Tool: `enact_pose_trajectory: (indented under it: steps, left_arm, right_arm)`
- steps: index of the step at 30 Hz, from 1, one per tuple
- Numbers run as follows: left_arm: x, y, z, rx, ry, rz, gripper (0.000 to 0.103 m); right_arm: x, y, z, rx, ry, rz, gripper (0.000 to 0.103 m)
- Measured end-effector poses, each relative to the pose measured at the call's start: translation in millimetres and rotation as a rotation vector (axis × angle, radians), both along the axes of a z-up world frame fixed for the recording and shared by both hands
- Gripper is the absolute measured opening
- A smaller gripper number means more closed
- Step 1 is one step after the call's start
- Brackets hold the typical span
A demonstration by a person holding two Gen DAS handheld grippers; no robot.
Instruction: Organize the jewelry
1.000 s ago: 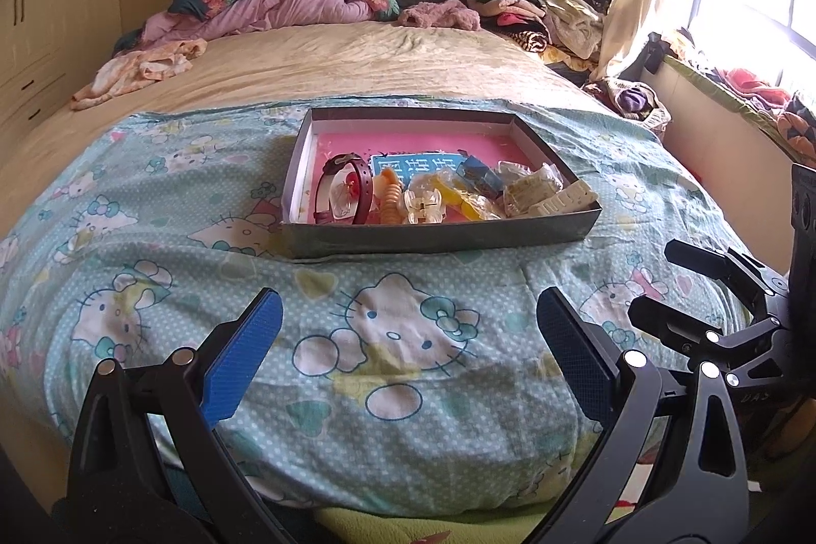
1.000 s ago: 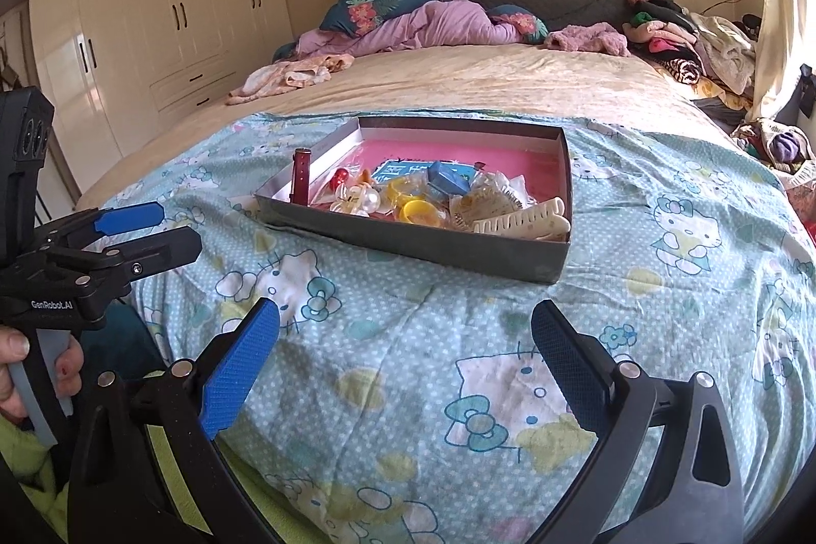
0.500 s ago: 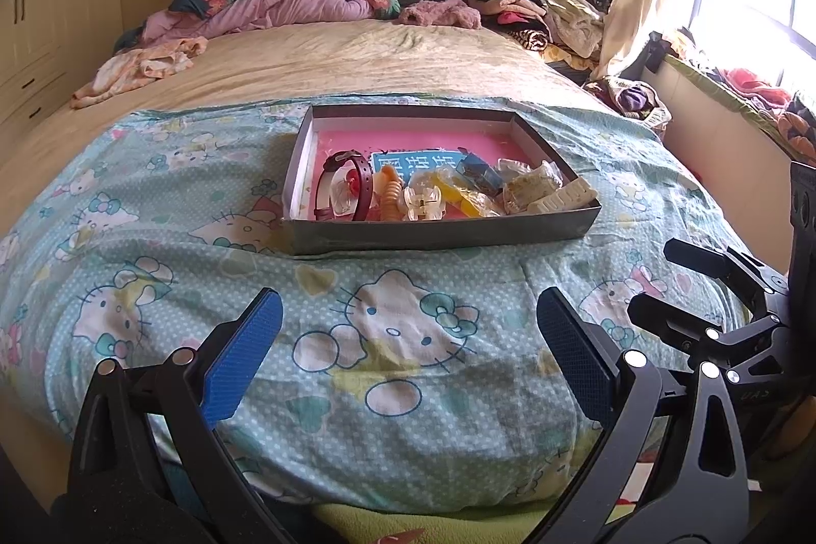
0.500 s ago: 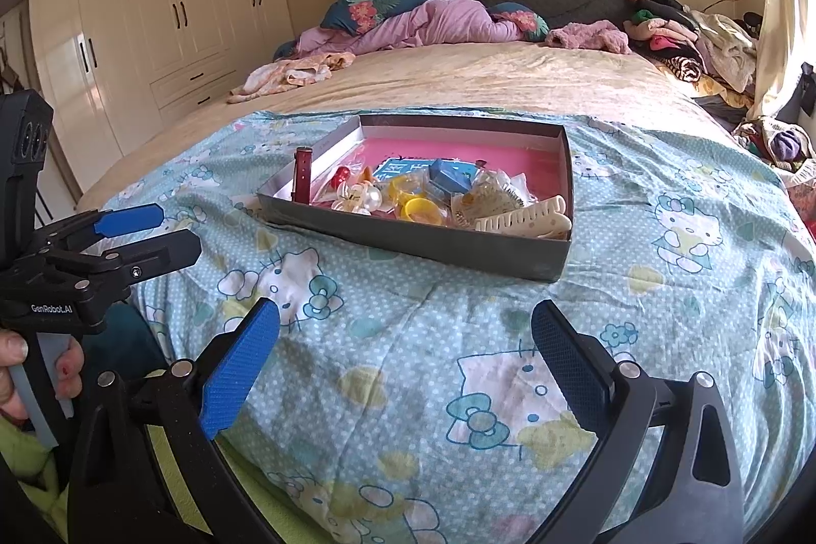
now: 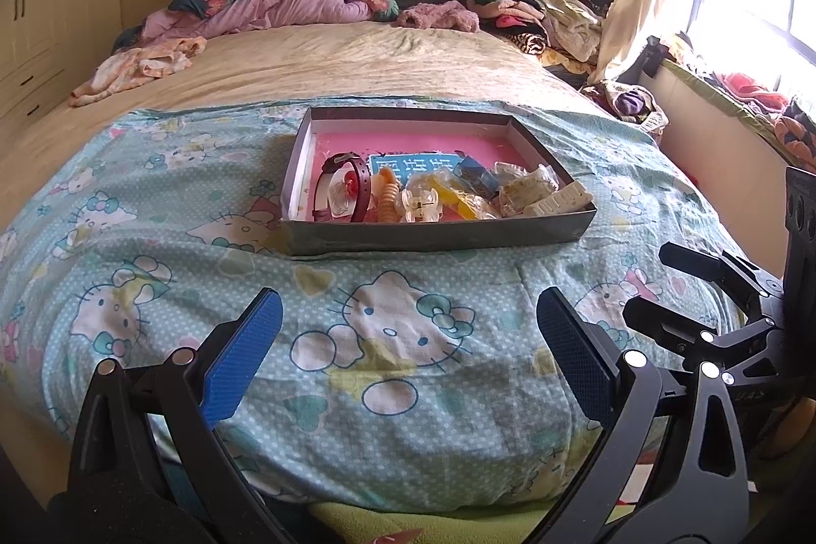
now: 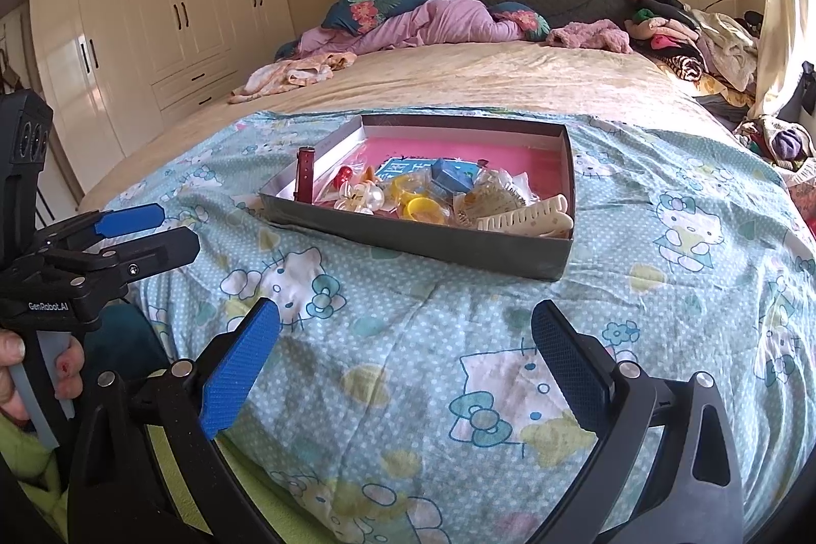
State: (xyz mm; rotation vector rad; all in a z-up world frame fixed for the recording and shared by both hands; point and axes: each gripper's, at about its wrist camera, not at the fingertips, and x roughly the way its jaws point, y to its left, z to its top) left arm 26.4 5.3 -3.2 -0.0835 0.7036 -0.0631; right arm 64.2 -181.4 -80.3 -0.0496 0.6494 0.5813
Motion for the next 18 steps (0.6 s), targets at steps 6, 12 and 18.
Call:
enact_pose_trajectory:
  steps: [6, 12, 18]
  left_arm:
    - [-0.6, -0.3, 0.6, 0.003, 0.002, 0.003, 0.093]
    - [-0.3, -0.6, 1.2, 0.004, 0.006, 0.003, 0.093]
    - [1.7, -1.8, -1.0, 0.009, 0.014, 0.007, 0.093]
  right_arm:
    - [0.0, 0.7, 0.4, -0.001, -0.001, 0.0, 0.099]
    - [0.2, 0.6, 0.3, 0.0, 0.0, 0.0, 0.098]
    - [0.2, 0.4, 0.1, 0.0, 0.0, 0.0, 0.099]
